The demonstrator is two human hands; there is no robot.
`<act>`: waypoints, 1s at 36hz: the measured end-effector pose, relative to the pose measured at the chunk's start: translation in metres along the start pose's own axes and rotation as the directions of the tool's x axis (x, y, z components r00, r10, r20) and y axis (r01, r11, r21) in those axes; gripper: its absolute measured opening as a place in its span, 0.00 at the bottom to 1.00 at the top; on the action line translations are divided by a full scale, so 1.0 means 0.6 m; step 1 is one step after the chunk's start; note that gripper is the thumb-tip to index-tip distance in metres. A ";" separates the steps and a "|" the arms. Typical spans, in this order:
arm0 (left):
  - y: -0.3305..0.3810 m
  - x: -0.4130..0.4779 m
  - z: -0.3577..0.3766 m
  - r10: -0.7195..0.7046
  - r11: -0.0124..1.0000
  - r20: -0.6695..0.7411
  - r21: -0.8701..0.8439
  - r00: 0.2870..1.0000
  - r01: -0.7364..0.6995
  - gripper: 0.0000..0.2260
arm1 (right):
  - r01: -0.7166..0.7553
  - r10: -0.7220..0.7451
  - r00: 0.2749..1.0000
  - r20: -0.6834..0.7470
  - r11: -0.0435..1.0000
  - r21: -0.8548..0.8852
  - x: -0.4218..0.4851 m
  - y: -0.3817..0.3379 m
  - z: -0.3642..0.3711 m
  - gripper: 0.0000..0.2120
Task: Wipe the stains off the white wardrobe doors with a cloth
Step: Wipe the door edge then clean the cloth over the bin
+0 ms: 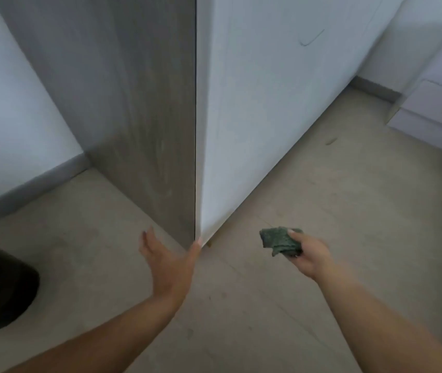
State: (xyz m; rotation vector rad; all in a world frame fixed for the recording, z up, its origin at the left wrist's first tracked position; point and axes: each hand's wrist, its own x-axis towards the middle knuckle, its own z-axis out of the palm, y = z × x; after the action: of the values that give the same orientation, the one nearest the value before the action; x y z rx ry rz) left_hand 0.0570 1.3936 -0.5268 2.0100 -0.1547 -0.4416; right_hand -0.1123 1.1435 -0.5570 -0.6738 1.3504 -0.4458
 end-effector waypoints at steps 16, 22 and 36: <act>0.047 0.035 0.021 0.580 0.801 -0.032 0.202 0.814 -0.564 0.35 | 0.430 -0.314 0.819 0.480 -0.219 -0.876 0.328 -0.055 0.093 0.18; 0.049 0.022 0.033 0.549 0.829 -0.097 0.191 0.830 -0.526 0.33 | 0.440 -0.494 0.776 0.392 -0.021 -0.898 0.371 -0.047 0.124 0.33; 0.045 0.029 0.031 0.551 0.831 -0.085 0.149 0.830 -0.536 0.33 | 0.665 -0.275 0.505 0.818 -0.480 -0.572 0.354 0.092 0.135 0.35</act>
State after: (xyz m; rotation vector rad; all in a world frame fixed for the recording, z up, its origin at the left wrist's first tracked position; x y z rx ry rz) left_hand 0.0685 1.3600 -0.5147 1.9907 -0.6739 0.0644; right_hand 0.0009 1.0605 -0.7443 -2.8444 0.5877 0.1158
